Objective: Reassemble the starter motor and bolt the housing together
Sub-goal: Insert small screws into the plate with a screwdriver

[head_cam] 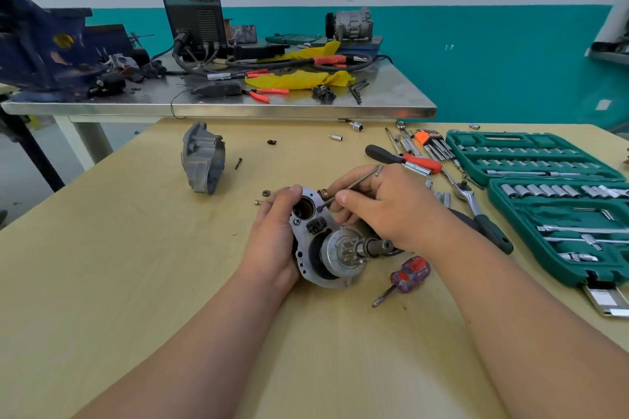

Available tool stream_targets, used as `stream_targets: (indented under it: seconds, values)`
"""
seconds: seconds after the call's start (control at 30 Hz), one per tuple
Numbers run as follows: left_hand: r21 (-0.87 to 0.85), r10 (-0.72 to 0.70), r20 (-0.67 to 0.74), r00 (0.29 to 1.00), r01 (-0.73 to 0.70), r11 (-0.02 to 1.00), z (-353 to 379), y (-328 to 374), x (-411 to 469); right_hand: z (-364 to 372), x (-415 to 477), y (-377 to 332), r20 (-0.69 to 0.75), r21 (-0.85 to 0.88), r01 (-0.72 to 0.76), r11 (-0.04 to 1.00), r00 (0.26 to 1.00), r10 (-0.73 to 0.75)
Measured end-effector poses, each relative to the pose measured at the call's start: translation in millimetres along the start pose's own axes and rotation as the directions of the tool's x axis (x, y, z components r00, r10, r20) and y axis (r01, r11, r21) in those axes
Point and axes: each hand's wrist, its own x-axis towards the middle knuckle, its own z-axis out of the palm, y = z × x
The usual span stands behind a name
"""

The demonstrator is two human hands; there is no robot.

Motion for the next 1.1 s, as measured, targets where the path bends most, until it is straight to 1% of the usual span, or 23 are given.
stream_targets:
  seconds: [0.13,0.2,0.3,0.43,0.53,0.6,0.67,0.73,0.77,0.8,0.87,0.9,1.0,1.03,1.1]
  values:
    - [-0.008,0.002,-0.022,1.000,-0.002,1.000,-1,-1,1,-5,-1,-3,-0.010,-0.023,0.017,1.000,1.000,-0.017]
    - [-0.008,-0.004,-0.013,1.000,0.004,1.000,0,-1,2,-5,0,-2,0.015,-0.032,0.010,0.999,1.000,-0.009]
    - [0.010,-0.007,0.003,1.000,0.007,1.000,0,0,1,-5,1,-1,0.016,-0.036,-0.003,0.999,1.000,0.004]
    - [0.015,-0.001,0.009,1.000,0.001,1.000,0,0,0,-5,0,-4,0.005,-0.114,0.029,0.993,1.000,-0.029]
    - [0.023,0.002,-0.007,1.000,-0.002,1.000,-1,0,0,-3,2,-1,-0.027,-0.263,0.084,0.961,0.995,-0.094]
    - [0.023,0.008,-0.015,1.000,-0.008,1.000,0,1,0,1,3,4,-0.115,-0.347,0.095,0.933,0.983,-0.142]
    - [0.027,0.016,-0.021,1.000,-0.015,1.000,1,1,-1,9,6,7,-0.206,-0.427,0.121,0.896,0.952,-0.227]
    - [0.029,0.020,-0.029,0.999,-0.019,0.999,2,1,-2,15,7,7,-0.237,-0.476,0.182,0.861,0.916,-0.325]
    - [0.024,0.020,-0.030,0.999,-0.019,1.000,2,1,-2,17,7,7,-0.236,-0.461,0.209,0.863,0.908,-0.346]
    - [0.018,0.016,-0.028,0.999,-0.015,1.000,2,1,-3,16,8,7,-0.222,-0.410,0.222,0.885,0.917,-0.333]
    - [0.017,0.003,-0.021,1.000,-0.003,1.000,1,0,-2,11,7,5,-0.158,-0.229,0.194,0.954,0.960,-0.233]
    - [0.017,0.000,-0.020,1.000,0.000,1.000,1,0,-2,9,5,4,-0.113,-0.165,0.167,0.972,0.976,-0.187]
    - [0.002,-0.003,-0.019,1.000,0.003,1.000,1,0,-1,5,5,4,0.006,-0.085,0.107,0.991,0.994,-0.107]
    - [-0.001,-0.007,-0.017,1.000,0.007,1.000,1,0,-1,4,5,2,0.027,-0.054,0.083,0.995,0.996,-0.082]
    - [0.001,-0.015,-0.017,1.000,0.015,1.000,0,0,0,3,5,3,0.030,-0.071,0.073,0.995,0.997,-0.071]
